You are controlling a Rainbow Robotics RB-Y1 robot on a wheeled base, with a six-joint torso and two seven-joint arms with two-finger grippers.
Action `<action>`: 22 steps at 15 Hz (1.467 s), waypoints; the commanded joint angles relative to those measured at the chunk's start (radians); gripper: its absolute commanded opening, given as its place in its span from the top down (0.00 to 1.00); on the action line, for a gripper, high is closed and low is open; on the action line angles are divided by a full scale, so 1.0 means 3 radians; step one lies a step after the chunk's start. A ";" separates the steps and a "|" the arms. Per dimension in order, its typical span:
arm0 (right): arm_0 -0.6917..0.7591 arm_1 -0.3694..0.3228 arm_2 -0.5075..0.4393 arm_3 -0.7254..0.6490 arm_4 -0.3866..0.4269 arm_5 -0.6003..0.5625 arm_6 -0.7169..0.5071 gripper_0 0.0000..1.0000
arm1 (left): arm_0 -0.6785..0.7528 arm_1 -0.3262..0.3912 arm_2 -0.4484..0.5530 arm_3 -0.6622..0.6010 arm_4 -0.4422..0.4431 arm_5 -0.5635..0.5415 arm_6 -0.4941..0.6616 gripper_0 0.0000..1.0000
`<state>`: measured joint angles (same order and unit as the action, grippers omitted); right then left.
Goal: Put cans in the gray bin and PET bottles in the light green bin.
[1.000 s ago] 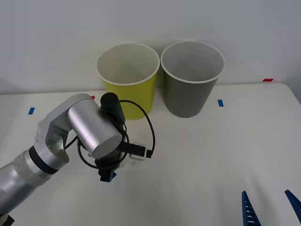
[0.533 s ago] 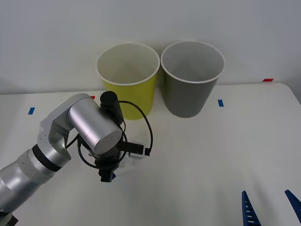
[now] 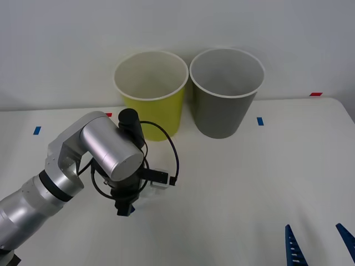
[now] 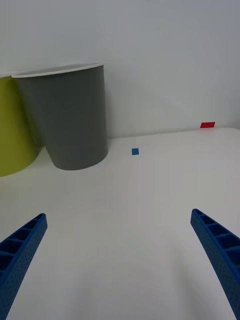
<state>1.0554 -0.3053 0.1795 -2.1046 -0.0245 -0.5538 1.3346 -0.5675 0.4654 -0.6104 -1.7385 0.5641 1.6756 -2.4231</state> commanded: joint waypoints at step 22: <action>0.0000 0.0000 0.0000 0.0000 0.0000 0.0000 0.0000 0.00 | 0.0005 0.0054 0.0000 0.0022 0.0185 -0.0191 -0.0135 1.00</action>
<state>1.0554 -0.3053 0.1795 -2.1046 -0.0245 -0.5538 1.3346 -0.5664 0.4749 -0.6106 -1.7119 0.6181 1.6238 -2.4741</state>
